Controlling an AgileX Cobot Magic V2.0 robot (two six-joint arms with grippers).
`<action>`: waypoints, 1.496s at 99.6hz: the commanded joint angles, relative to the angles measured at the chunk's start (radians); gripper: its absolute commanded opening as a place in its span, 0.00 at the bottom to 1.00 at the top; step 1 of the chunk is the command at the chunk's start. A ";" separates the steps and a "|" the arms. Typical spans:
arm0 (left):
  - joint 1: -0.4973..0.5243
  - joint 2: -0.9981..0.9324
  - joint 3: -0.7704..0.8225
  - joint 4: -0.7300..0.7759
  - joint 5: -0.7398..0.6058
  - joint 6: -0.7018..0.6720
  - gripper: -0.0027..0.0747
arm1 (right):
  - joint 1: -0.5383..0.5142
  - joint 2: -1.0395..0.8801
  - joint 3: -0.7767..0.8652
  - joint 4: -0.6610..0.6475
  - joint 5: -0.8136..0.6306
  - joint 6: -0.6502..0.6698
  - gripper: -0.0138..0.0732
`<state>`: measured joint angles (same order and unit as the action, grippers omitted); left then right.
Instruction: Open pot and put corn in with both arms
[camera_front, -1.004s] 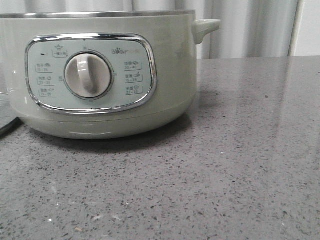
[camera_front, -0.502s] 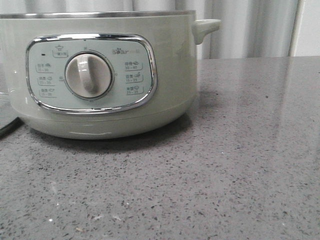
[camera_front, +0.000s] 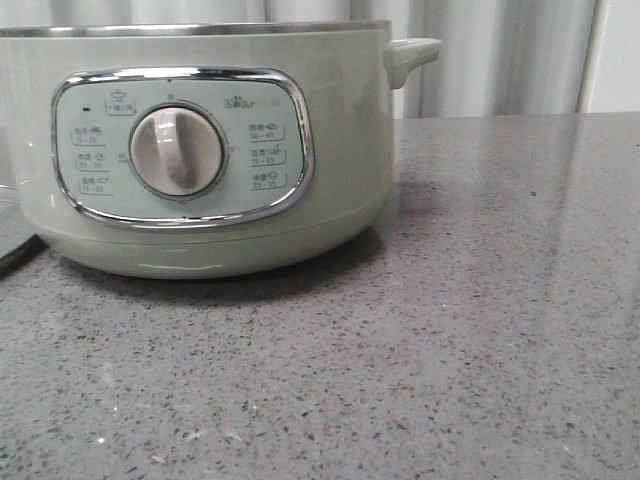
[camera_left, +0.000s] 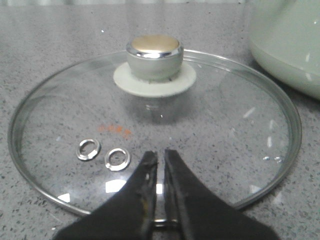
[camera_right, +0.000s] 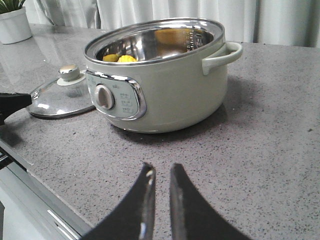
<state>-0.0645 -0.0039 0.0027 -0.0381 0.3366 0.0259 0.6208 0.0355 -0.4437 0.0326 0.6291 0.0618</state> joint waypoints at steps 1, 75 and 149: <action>0.005 -0.034 0.005 -0.004 -0.023 -0.007 0.01 | 0.000 0.012 -0.023 -0.007 -0.071 -0.003 0.14; 0.005 -0.034 0.005 -0.004 -0.023 -0.007 0.01 | 0.000 0.012 -0.023 -0.007 -0.071 -0.003 0.14; 0.005 -0.034 0.005 -0.004 -0.023 -0.007 0.01 | -0.352 0.012 0.258 -0.154 -0.636 -0.003 0.14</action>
<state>-0.0645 -0.0039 0.0027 -0.0381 0.3394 0.0259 0.3534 0.0355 -0.2186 -0.0988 0.2092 0.0618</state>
